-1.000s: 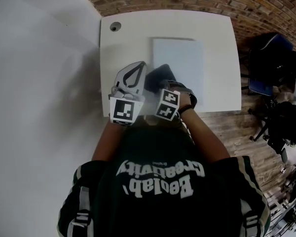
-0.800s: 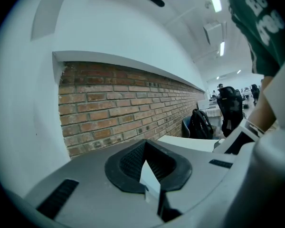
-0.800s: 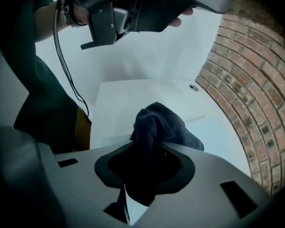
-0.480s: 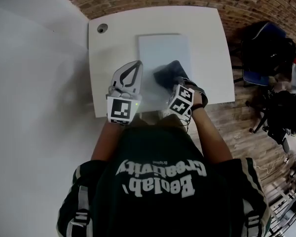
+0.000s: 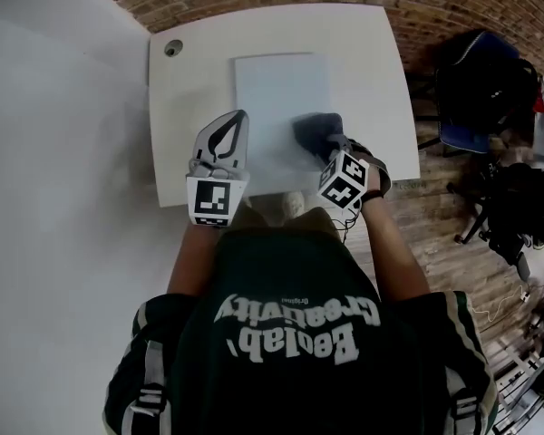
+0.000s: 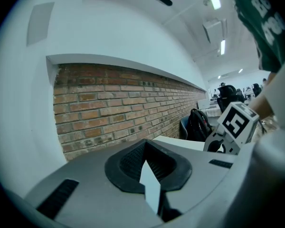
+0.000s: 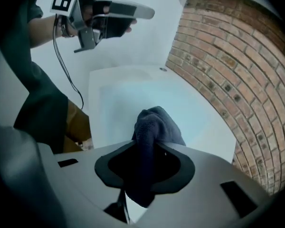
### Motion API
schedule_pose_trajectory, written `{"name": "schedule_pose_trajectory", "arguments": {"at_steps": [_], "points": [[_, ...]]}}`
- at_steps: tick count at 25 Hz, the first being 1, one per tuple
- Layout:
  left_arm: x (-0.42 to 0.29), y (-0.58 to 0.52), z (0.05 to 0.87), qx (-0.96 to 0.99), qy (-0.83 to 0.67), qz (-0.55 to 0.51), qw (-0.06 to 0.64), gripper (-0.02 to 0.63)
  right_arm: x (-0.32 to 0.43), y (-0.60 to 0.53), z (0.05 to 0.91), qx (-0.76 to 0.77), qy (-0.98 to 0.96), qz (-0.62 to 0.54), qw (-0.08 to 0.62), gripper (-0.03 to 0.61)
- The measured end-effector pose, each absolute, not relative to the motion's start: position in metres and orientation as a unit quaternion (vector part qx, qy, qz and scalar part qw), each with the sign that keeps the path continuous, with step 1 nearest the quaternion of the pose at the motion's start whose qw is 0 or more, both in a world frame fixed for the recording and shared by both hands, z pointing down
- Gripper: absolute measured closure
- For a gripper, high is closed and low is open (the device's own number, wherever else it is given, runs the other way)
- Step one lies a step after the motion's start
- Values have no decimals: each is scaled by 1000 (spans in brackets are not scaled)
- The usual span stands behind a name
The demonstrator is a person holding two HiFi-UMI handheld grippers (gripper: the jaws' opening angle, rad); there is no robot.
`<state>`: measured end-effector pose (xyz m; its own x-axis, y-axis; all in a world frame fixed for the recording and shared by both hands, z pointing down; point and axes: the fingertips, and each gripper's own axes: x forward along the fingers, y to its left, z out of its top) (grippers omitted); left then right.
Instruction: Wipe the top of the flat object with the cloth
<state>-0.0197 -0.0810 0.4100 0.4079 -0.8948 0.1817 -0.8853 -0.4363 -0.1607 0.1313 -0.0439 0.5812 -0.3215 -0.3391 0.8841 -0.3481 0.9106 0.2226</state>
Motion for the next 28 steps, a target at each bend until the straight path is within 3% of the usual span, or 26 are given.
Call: {"name": "schedule_pose_trajectory", "arguments": {"at_steps": [5,14,21,28], "points": [[-43,-60,408,-808,576,-126,16,618,69,-38,544,159,-853,-62,493,494],[-79,-24,403,-770,622,-143,17,618,-39,30,585,-4,-854,-131,503,494],[-79,-17,407,-777,613,-146,13,618,-31,35,594,-6,-847,-120,517,492],[-43,-47,410,-814,566,-128,19,618,40,23,598,47,-832,-71,547,492]]}}
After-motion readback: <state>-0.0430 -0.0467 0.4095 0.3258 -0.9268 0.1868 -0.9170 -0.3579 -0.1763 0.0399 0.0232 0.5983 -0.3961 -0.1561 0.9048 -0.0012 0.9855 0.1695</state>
